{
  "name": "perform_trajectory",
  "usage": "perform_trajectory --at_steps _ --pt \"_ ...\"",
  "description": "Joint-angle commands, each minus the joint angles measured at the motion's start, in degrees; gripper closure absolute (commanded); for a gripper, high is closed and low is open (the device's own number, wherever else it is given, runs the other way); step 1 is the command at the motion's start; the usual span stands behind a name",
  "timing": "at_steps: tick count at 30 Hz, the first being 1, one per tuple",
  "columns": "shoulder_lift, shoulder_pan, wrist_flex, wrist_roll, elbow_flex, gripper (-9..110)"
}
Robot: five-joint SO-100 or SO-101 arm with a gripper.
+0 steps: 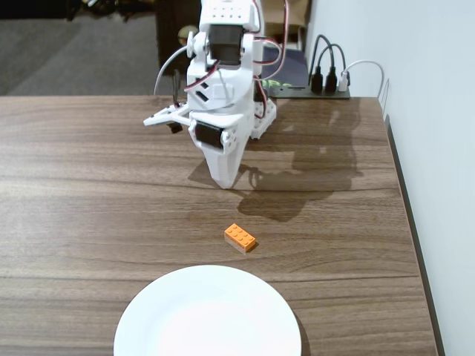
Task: Grasp a lego block and put it on the plate.
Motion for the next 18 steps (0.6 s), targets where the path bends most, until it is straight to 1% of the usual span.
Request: perform_trajectory --at_steps 1,11,18 --pt "-3.69 0.00 -0.97 2.20 -4.04 101" --pt "-14.06 -1.14 -4.48 13.18 -9.40 101" --pt "-16.61 -2.02 -5.27 18.46 -12.13 101"
